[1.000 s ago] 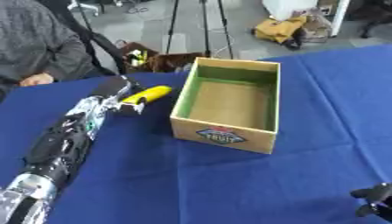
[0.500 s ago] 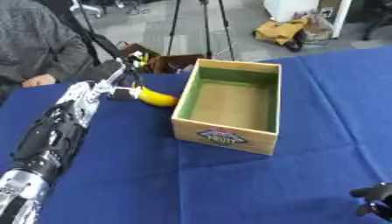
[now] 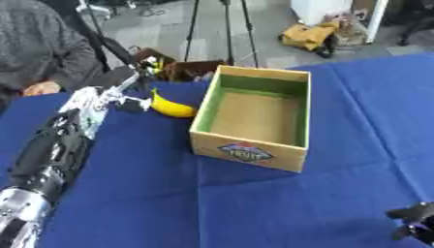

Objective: Pick up objects on the table and place them in the box.

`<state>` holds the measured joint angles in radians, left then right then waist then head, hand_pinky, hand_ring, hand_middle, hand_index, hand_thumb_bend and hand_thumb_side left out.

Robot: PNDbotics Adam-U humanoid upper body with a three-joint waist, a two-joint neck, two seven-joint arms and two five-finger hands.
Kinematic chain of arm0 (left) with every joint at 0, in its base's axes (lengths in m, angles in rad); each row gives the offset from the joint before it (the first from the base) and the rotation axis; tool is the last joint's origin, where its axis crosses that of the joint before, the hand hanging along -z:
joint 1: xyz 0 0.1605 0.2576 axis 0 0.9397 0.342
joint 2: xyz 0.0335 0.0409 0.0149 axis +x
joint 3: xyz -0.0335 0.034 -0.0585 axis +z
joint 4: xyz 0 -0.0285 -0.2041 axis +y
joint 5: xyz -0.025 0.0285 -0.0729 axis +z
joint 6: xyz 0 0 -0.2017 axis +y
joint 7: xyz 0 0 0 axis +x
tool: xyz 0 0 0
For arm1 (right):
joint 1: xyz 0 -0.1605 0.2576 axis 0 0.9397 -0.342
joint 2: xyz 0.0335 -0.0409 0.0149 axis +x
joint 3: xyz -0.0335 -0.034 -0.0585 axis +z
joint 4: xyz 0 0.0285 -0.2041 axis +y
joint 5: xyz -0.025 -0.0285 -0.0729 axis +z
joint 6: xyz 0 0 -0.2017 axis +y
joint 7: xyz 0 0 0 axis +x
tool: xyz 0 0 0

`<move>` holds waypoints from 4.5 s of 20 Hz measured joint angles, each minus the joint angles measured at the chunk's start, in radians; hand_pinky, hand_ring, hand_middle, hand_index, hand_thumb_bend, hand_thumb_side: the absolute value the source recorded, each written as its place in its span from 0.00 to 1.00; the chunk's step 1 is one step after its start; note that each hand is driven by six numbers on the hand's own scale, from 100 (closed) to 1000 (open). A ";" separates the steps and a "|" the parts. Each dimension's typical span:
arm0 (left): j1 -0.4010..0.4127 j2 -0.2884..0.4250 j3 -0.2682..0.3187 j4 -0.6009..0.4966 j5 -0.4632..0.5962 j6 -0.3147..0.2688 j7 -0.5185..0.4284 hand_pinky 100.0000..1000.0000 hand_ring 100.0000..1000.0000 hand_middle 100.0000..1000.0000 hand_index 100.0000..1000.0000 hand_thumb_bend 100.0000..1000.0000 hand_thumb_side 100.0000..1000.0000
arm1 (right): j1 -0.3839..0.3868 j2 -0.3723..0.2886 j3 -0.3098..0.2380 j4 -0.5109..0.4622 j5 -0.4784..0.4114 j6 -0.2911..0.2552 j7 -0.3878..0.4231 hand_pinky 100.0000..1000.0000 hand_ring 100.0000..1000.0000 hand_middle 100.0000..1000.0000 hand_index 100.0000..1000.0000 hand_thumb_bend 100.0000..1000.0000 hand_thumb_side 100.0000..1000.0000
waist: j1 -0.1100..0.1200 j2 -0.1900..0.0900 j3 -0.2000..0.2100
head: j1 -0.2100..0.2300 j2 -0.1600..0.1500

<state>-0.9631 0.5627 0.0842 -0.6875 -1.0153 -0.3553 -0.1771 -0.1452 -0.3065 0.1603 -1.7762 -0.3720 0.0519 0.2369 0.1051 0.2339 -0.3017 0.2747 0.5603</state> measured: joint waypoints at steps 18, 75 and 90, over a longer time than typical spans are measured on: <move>0.000 -0.010 -0.012 0.048 -0.081 -0.184 -0.055 0.90 0.78 0.75 0.85 0.12 0.07 | 0.000 0.000 0.000 0.000 0.000 0.001 0.001 0.47 0.67 0.43 0.48 0.00 0.92 | 0.001 0.001 -0.007 | -0.004 0.000; 0.004 -0.018 -0.012 0.076 -0.098 -0.142 -0.001 0.54 0.28 0.17 0.58 0.00 0.17 | -0.004 0.003 0.000 0.000 0.010 0.003 0.004 0.48 0.67 0.43 0.48 0.00 0.92 | 0.016 0.016 -0.018 | -0.017 -0.013; 0.001 -0.007 -0.012 0.003 -0.108 -0.127 -0.010 0.15 0.00 0.00 0.33 0.00 0.15 | -0.004 0.003 0.000 0.000 0.009 0.002 0.003 0.48 0.67 0.43 0.48 0.00 0.91 | 0.016 0.004 -0.016 | -0.024 -0.017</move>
<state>-0.9620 0.5555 0.0722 -0.6846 -1.1237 -0.4824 -0.1867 -0.1487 -0.3034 0.1600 -1.7759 -0.3633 0.0542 0.2400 0.1207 0.2383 -0.3178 0.2503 0.5428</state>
